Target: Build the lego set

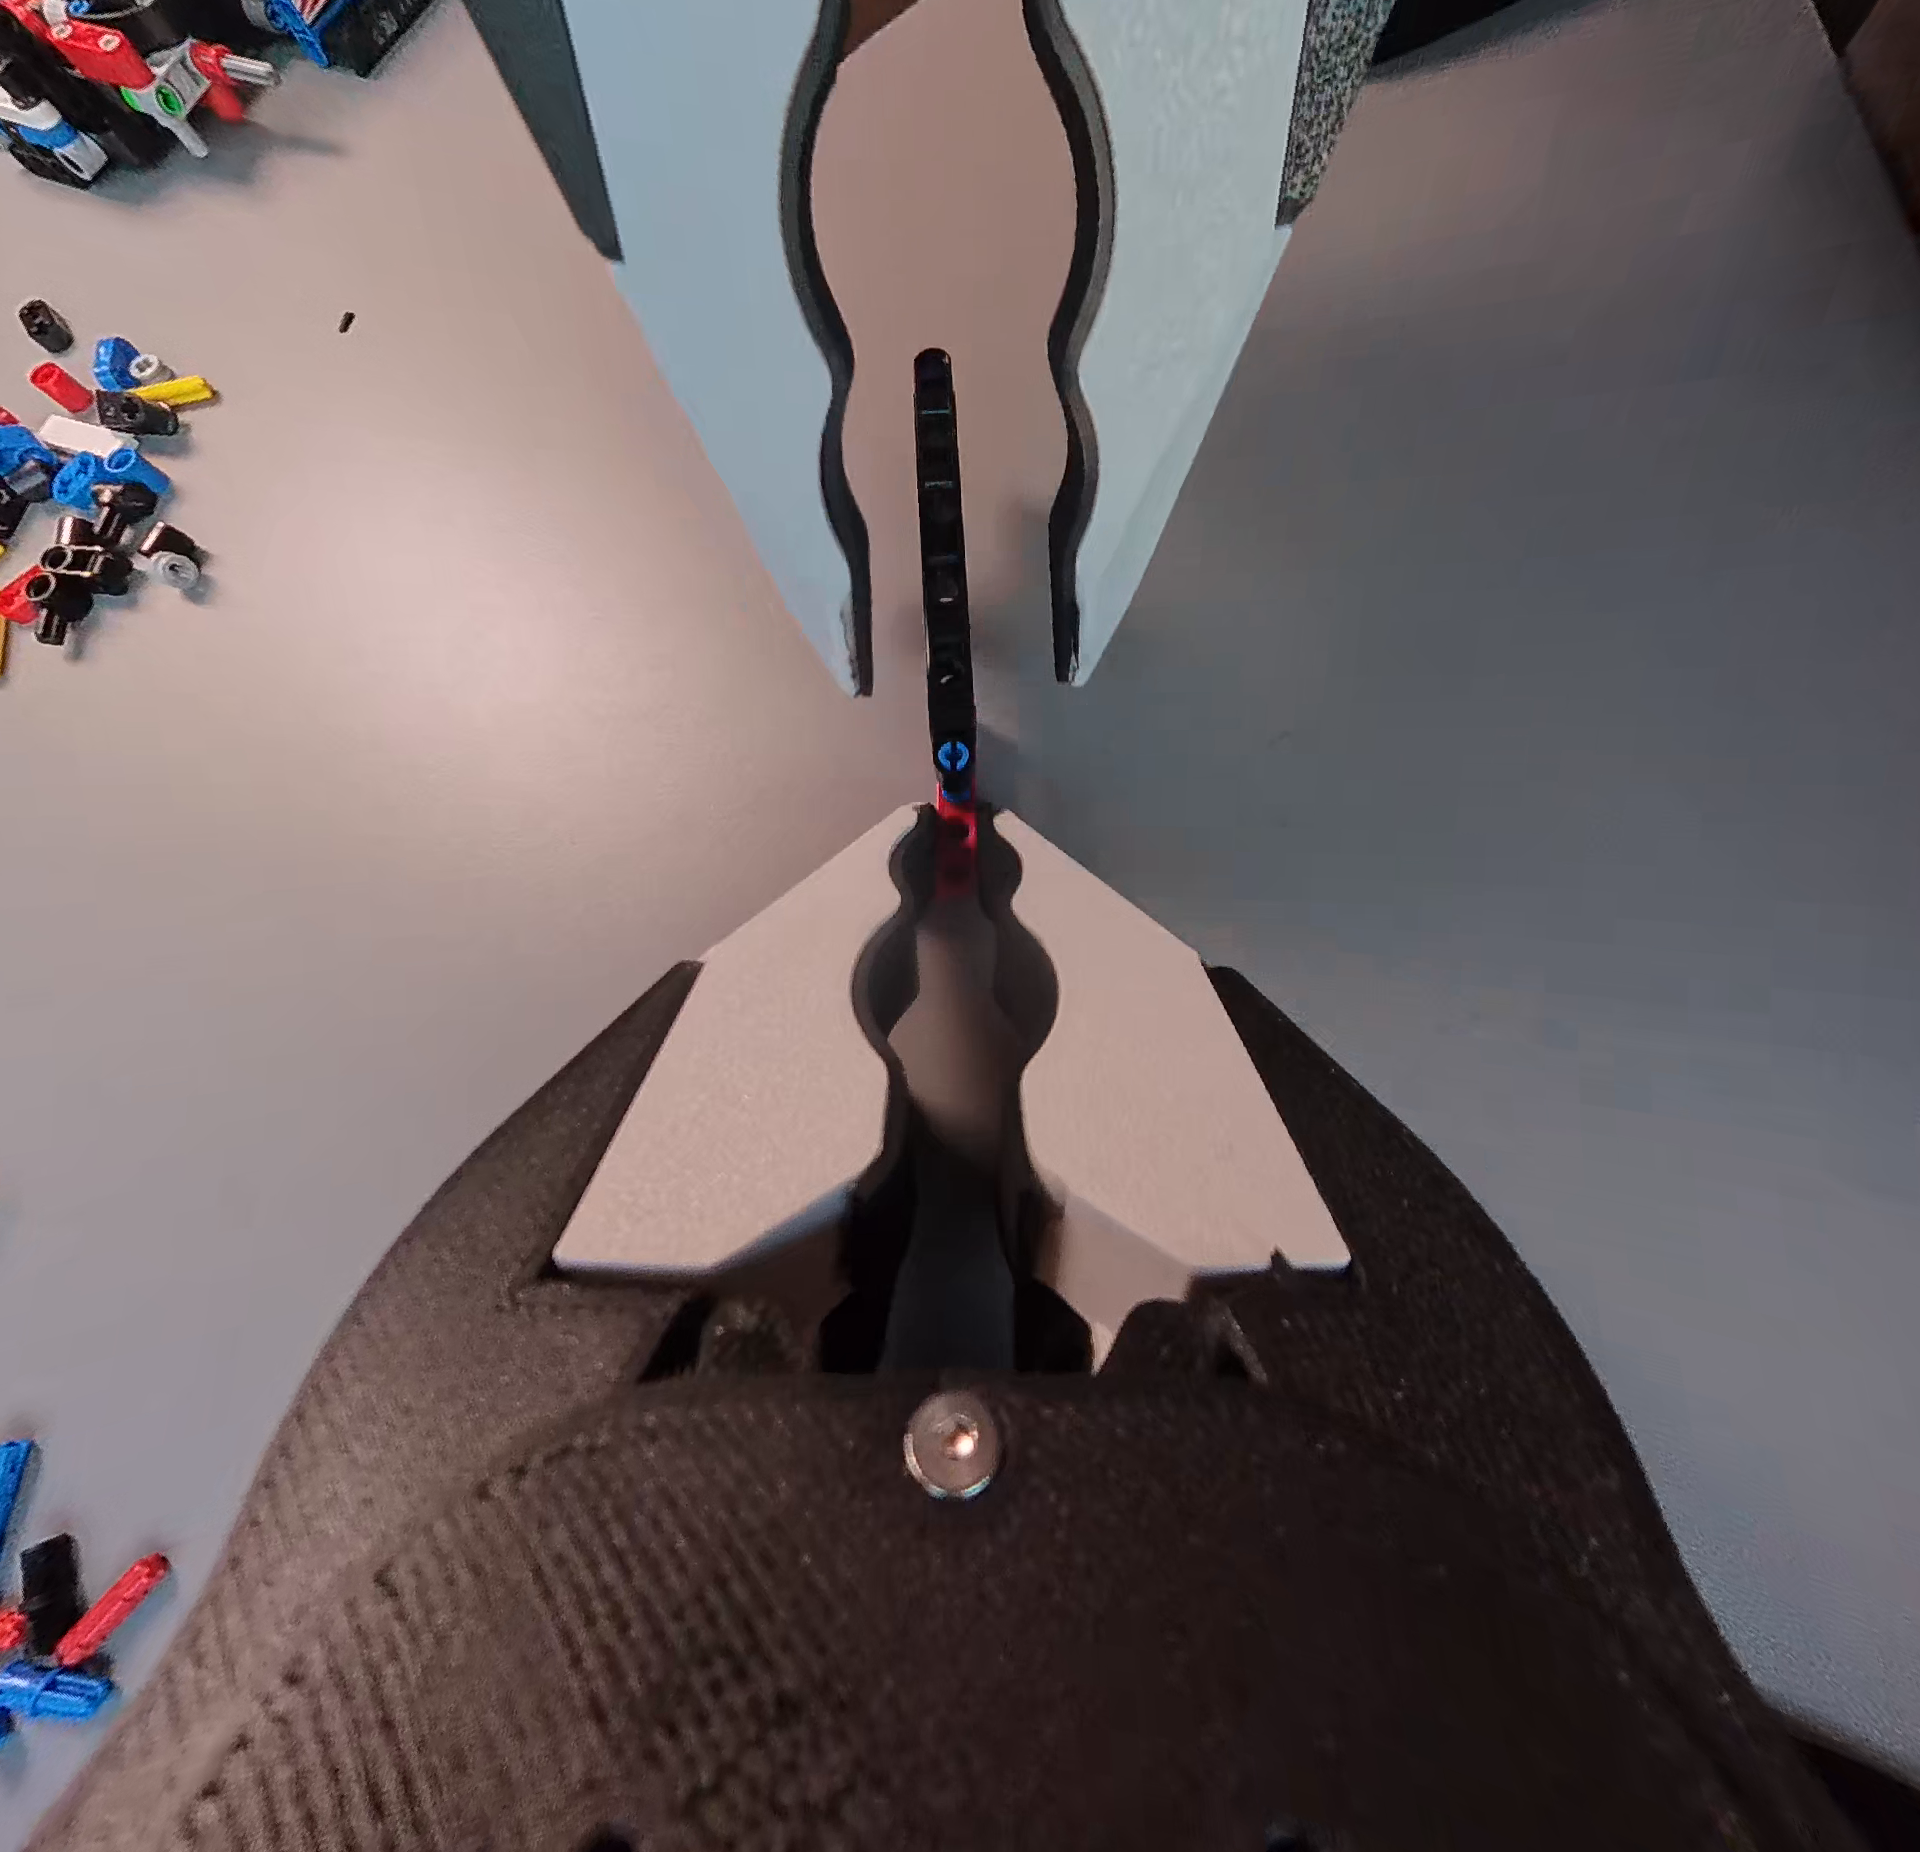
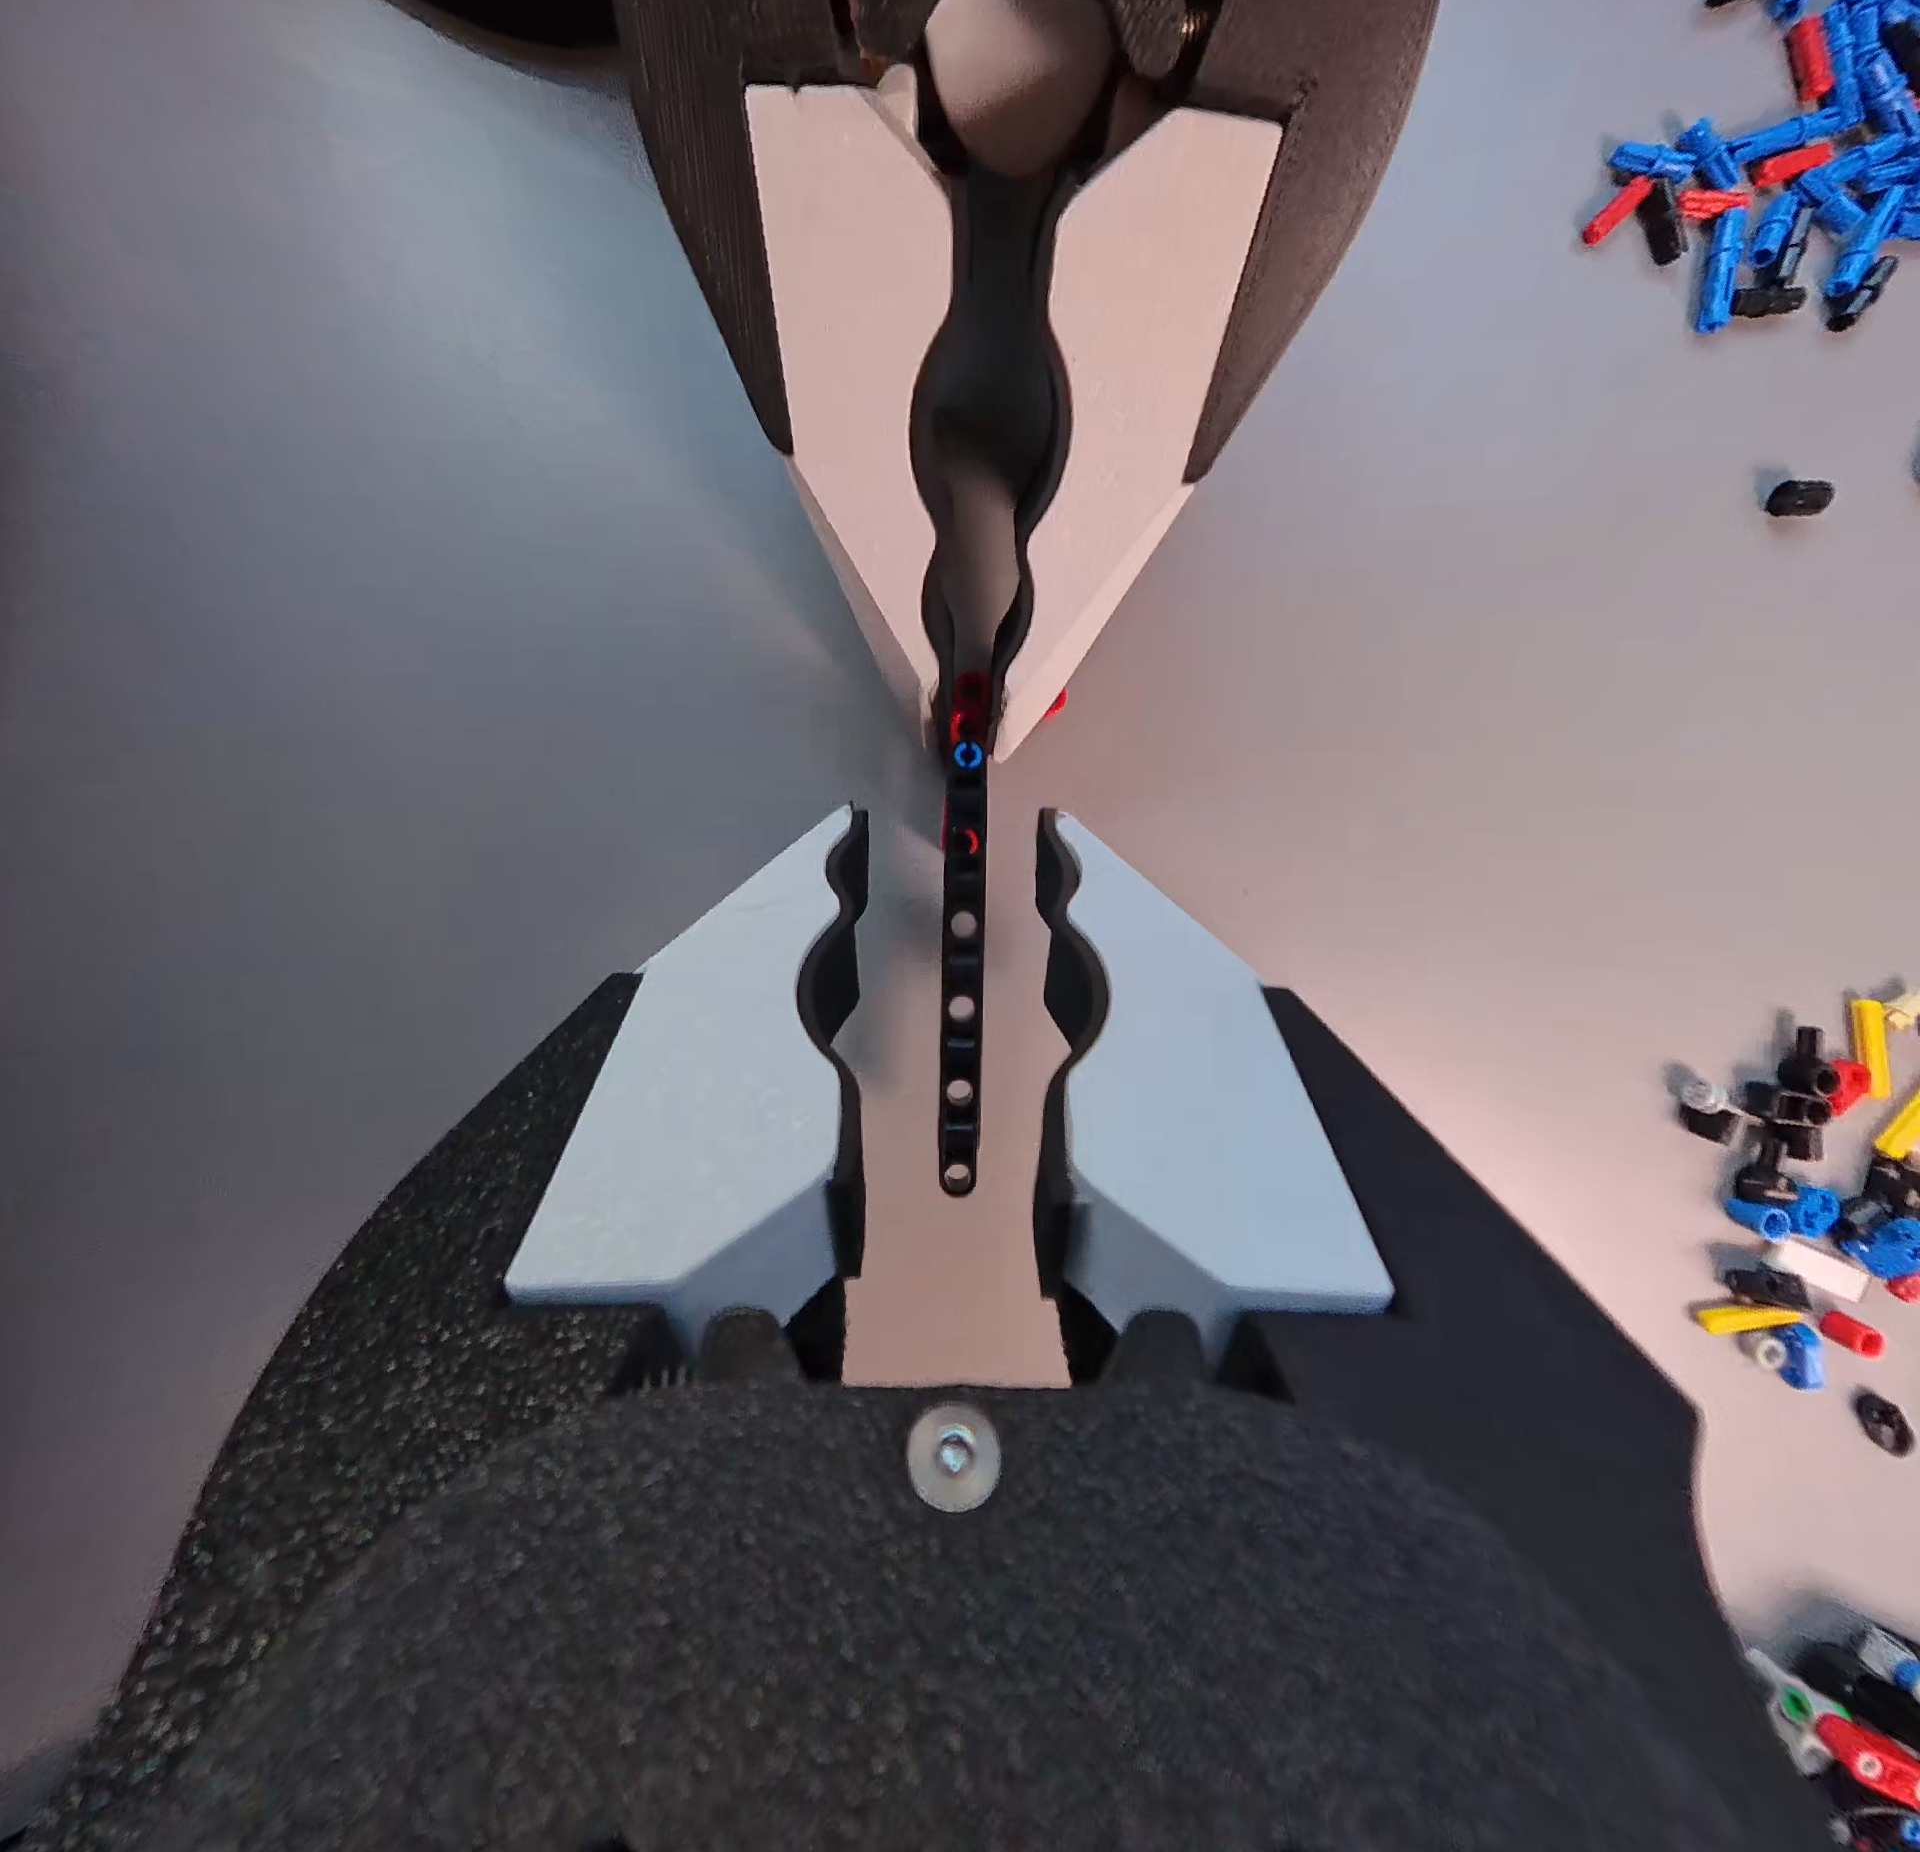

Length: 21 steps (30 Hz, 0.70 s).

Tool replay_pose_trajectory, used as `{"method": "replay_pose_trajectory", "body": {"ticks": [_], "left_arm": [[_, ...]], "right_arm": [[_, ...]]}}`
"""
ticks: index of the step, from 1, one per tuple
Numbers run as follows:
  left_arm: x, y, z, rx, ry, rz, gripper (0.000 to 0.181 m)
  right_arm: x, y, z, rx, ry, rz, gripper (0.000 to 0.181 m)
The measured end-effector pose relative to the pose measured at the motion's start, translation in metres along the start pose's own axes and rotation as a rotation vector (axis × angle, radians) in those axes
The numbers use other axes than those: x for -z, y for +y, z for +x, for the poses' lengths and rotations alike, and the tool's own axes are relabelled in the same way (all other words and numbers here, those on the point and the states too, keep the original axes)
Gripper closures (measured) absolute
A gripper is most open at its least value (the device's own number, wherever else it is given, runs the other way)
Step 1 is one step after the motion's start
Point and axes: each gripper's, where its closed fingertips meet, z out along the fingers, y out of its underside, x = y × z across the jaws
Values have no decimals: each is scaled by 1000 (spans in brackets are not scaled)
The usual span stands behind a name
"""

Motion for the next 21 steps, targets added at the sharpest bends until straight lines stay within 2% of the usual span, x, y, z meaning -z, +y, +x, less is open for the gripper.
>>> {"method": "replay_pose_trajectory", "body": {"ticks": [4, 9, 21], "left_arm": [[0, 0, 0, 0, -1, 1, 175], [0, 0, -2, 19, -28, -2, 175], [-1, -1, -5, 59, -64, -13, 175]], "right_arm": [[-1, 9, 1, -20, 25, 43, 156], [-4, 11, 5, 1, 80, 56, 174], [-4, 13, 8, -6, 132, 80, 174]]}}
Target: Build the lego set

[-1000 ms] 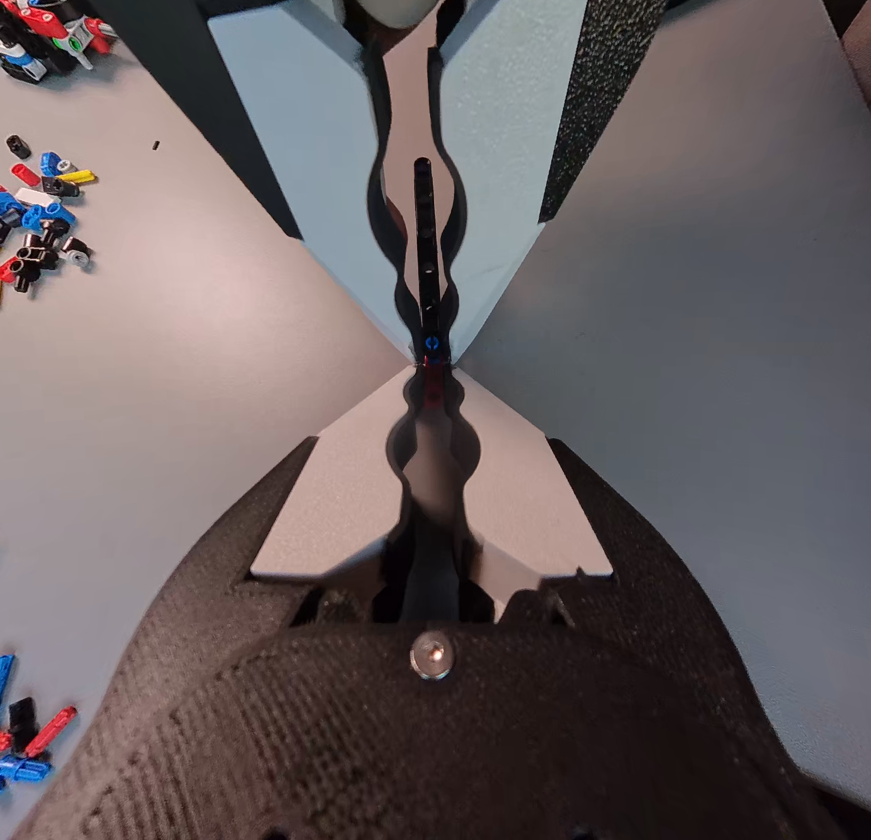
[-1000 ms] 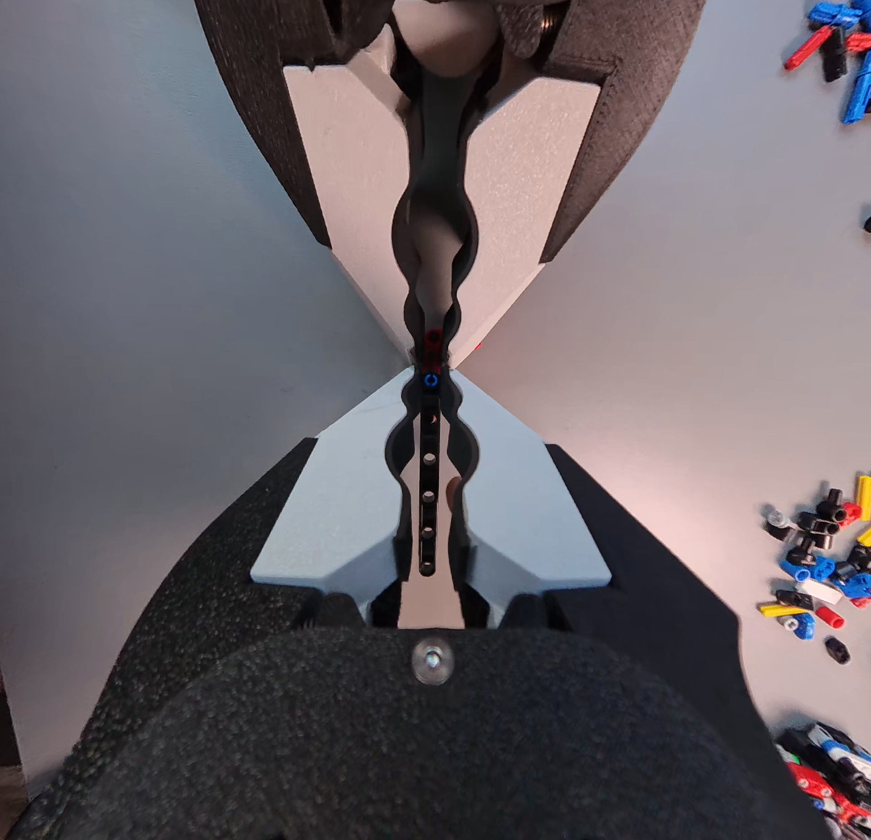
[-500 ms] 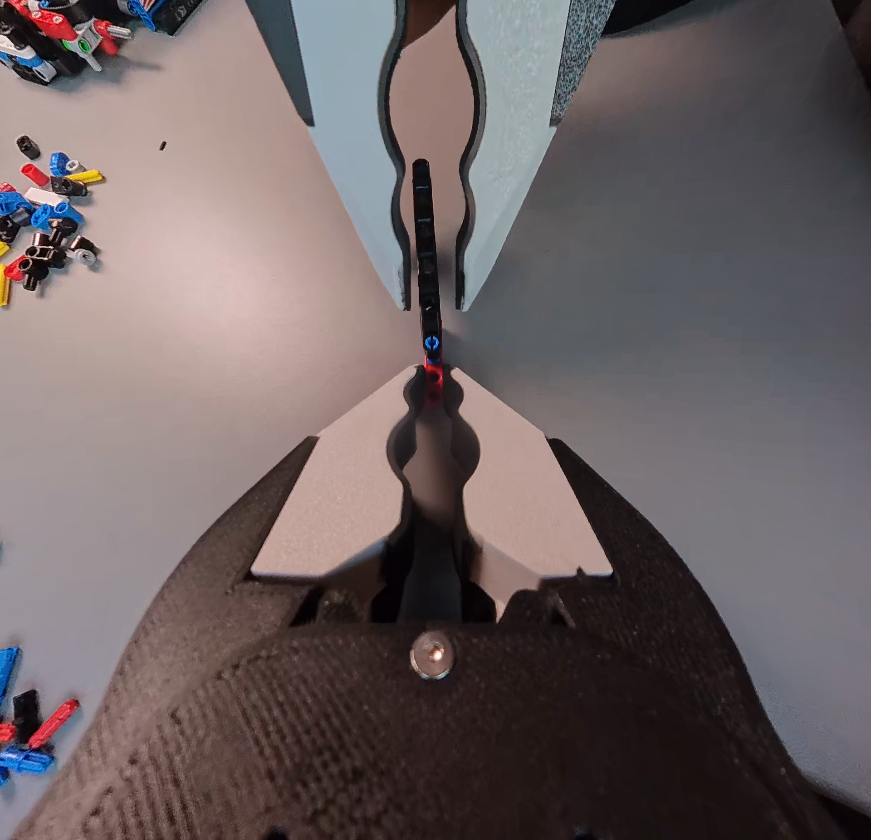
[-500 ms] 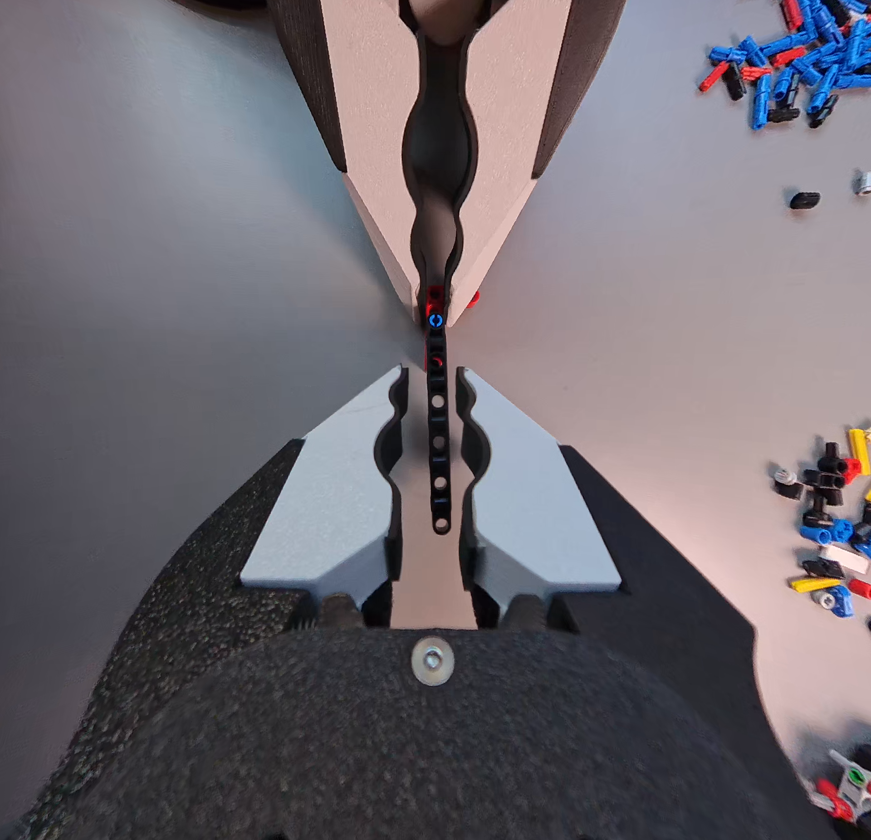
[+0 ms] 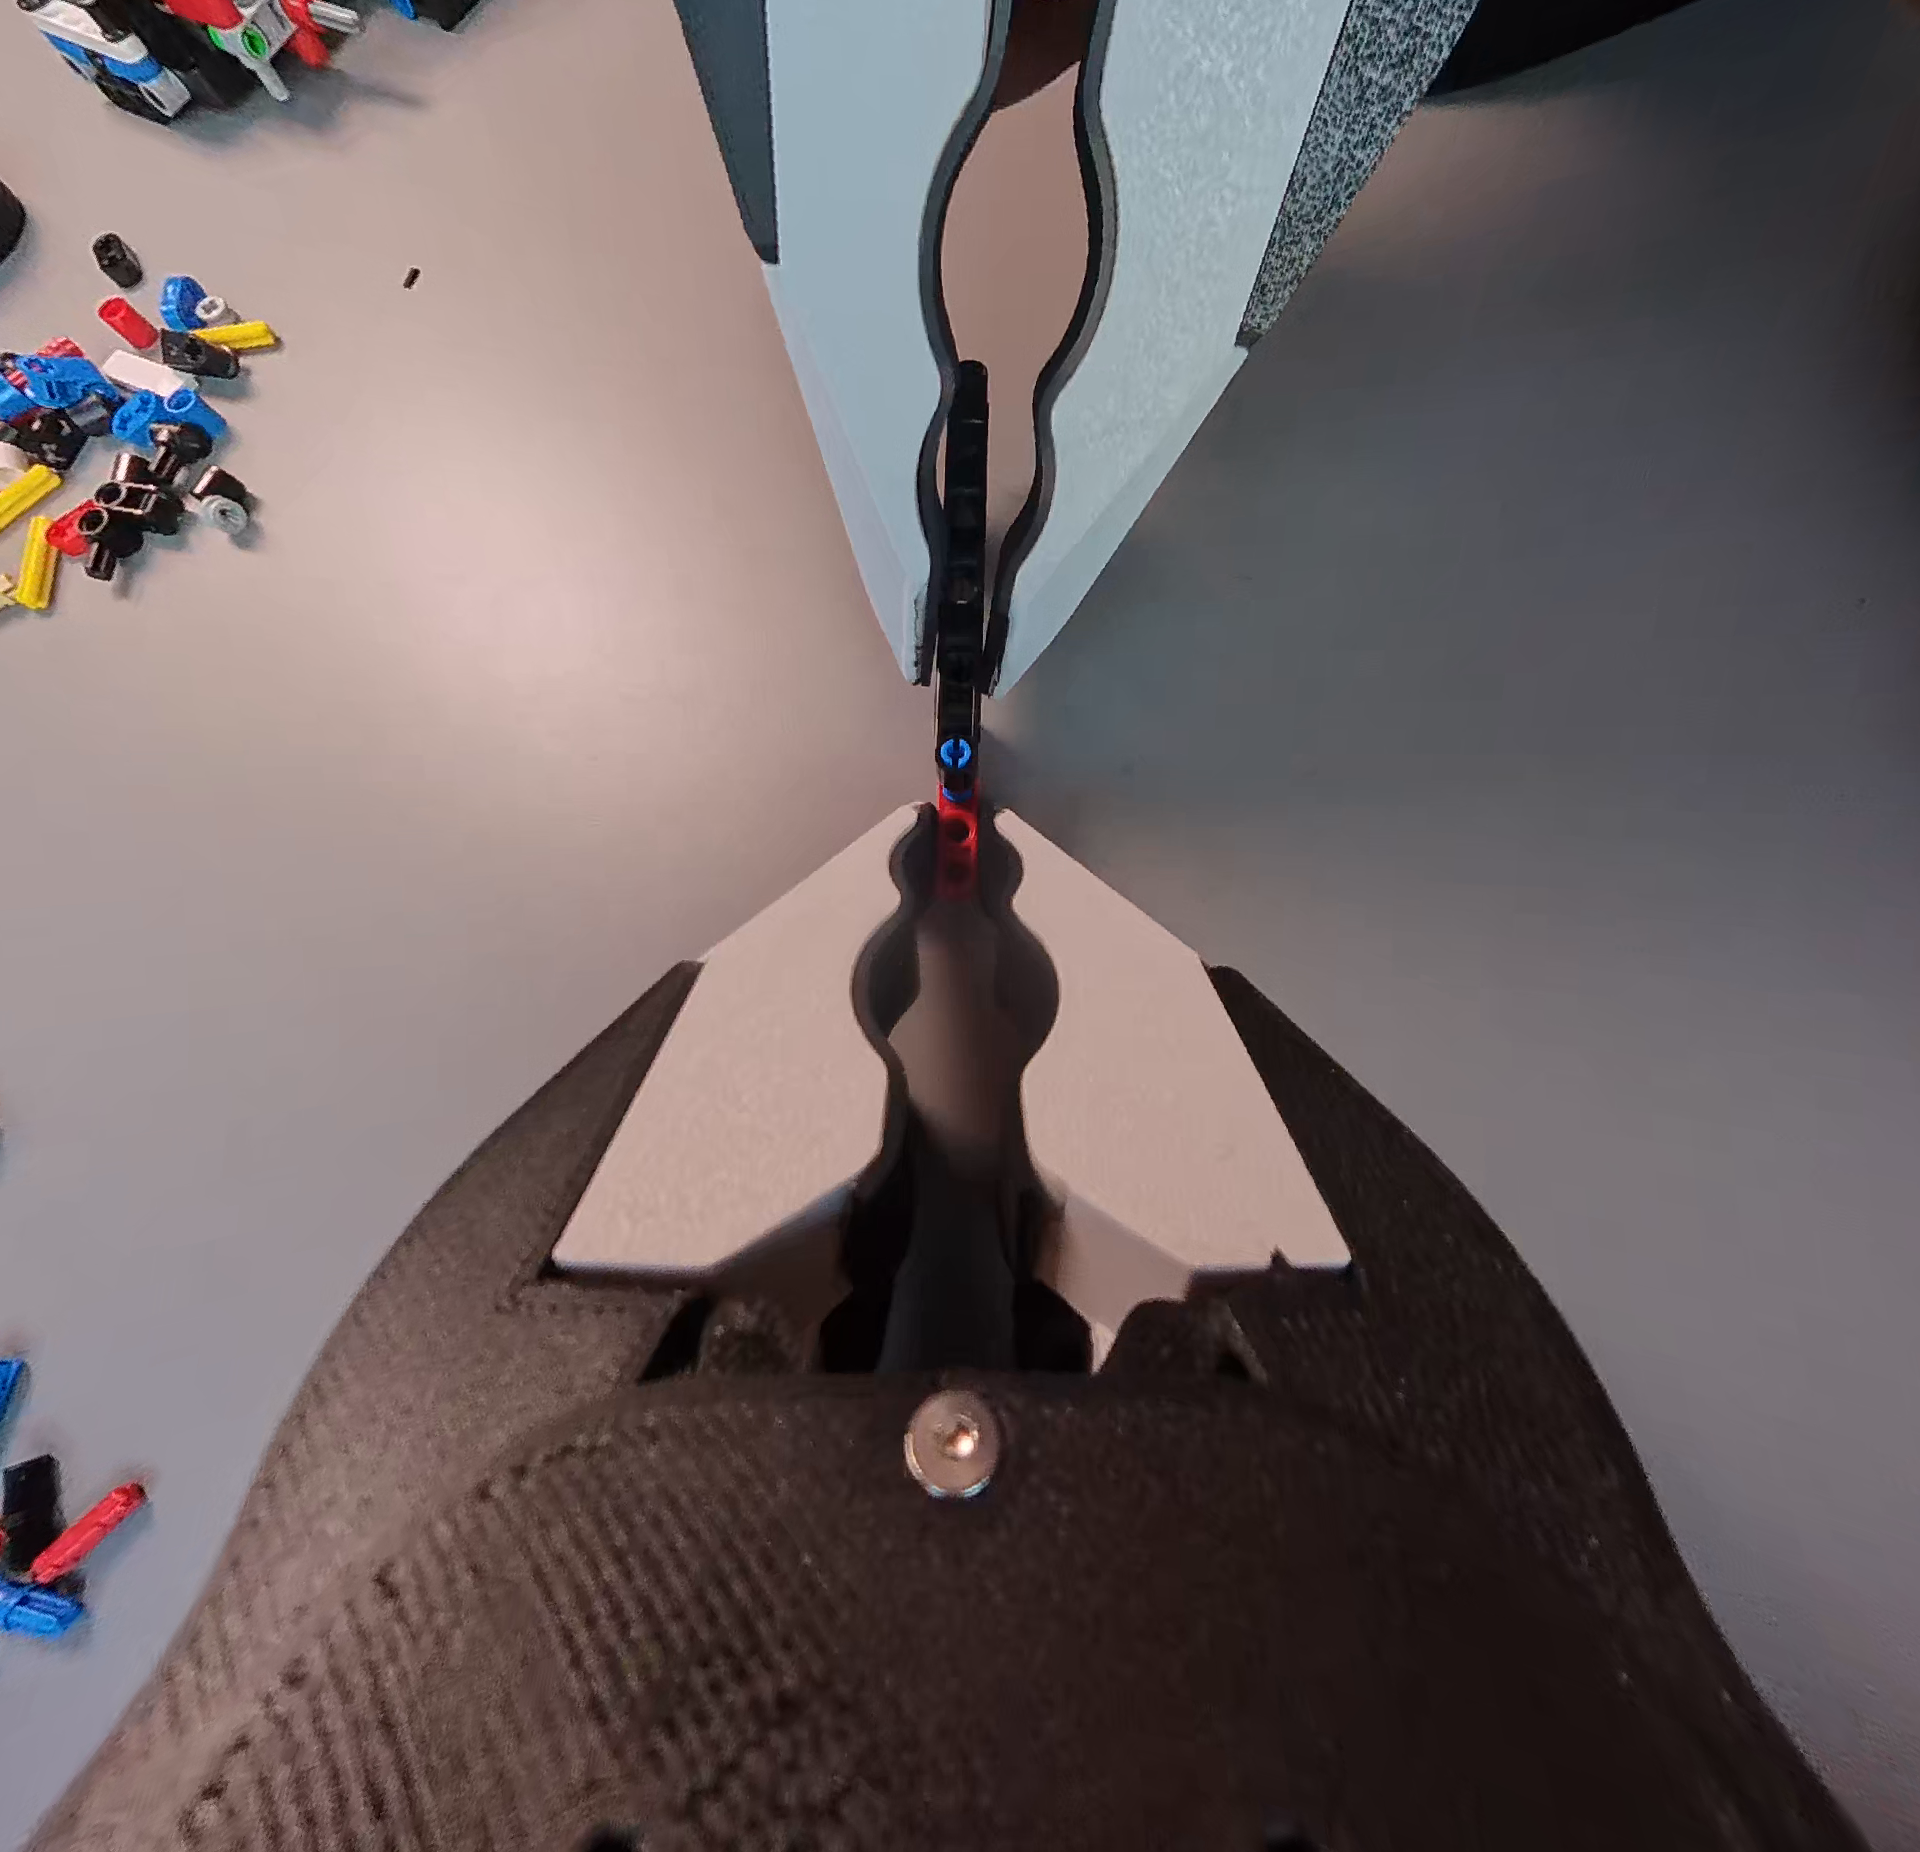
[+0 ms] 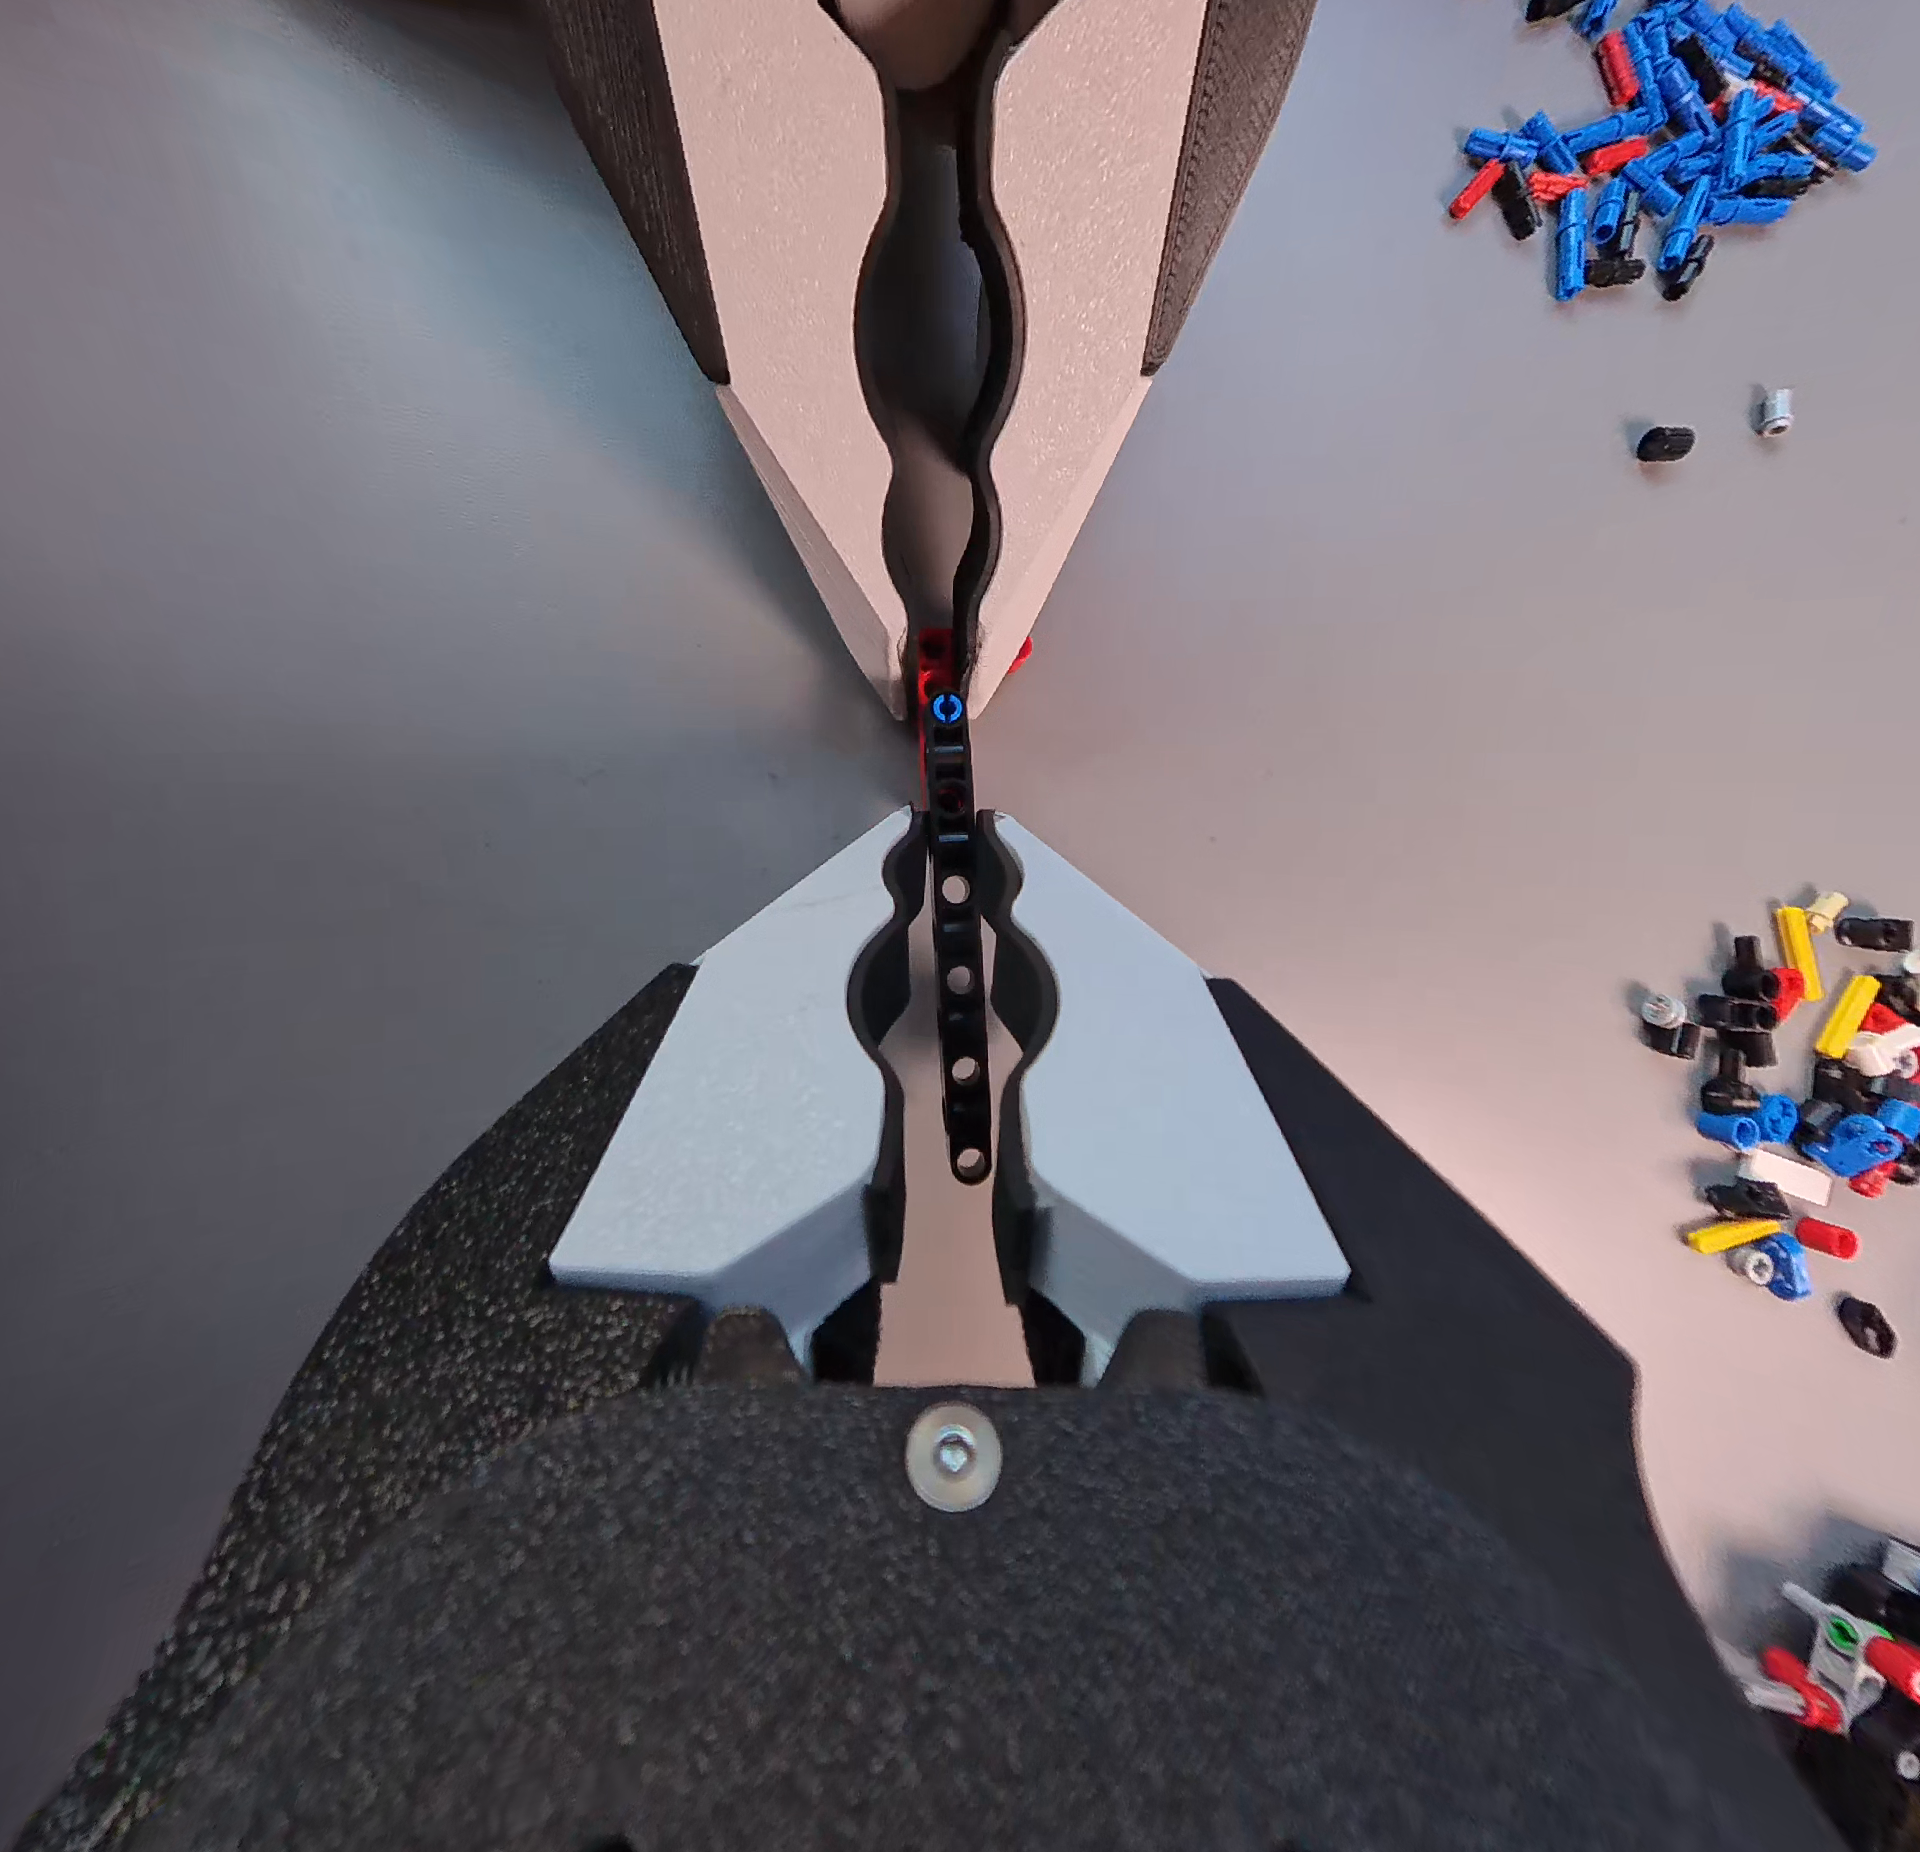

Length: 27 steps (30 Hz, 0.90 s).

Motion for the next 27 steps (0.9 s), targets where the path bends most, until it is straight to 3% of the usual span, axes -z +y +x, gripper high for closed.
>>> {"method": "replay_pose_trajectory", "body": {"ticks": [7, 12, 16, 18, 21, 27], "left_arm": [[0, 0, 1, -5, 13, 7, 175], [1, 0, 1, -13, 18, 9, 175], [5, -8, 2, -5, 36, 69, 162], [8, -17, 2, 41, 57, 124, 165], [4, -14, 1, 38, 48, 93, 175], [4, -12, 1, 82, 62, 74, 175]], "right_arm": [[-2, -2, -2, 5, -80, 39, 167], [-2, -6, -3, 14, -115, 62, 175], [-2, -6, -4, 11, -142, 52, 175], [-3, -7, -4, 9, -152, 51, 175], [-4, -8, -4, 8, -166, 60, 175], [-5, -8, -4, -10, -213, 84, 175]]}}
